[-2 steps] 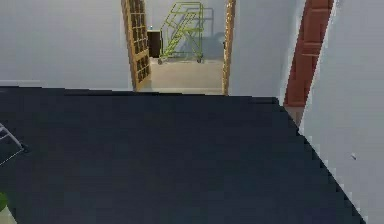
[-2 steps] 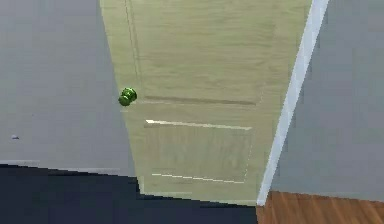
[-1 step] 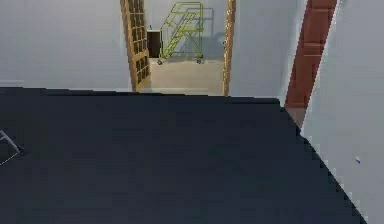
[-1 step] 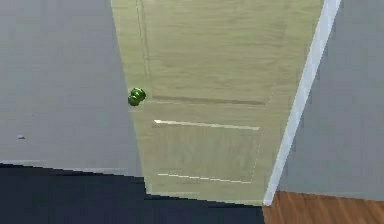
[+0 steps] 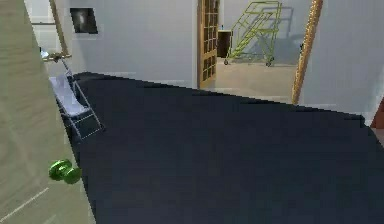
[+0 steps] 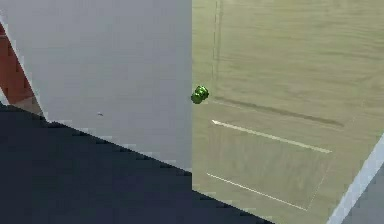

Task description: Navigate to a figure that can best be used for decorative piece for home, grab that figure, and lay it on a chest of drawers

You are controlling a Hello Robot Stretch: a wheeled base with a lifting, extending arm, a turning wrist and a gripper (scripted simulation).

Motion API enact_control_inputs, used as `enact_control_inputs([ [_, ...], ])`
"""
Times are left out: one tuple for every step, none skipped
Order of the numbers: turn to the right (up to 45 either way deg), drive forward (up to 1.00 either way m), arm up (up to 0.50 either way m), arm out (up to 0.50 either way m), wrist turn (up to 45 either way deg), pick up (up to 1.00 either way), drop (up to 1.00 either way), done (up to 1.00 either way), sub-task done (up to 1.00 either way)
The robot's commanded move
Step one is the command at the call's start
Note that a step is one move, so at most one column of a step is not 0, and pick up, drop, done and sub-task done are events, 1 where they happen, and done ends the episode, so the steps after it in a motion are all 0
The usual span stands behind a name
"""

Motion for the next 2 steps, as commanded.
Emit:
enact_control_inputs([
  [0.0,0.9,0.0,0.0,0.0,0.0,0.0,0.0,0.0],
  [-45.0,0.0,0.0,0.0,0.0,0.0,0.0,0.0,0.0],
])
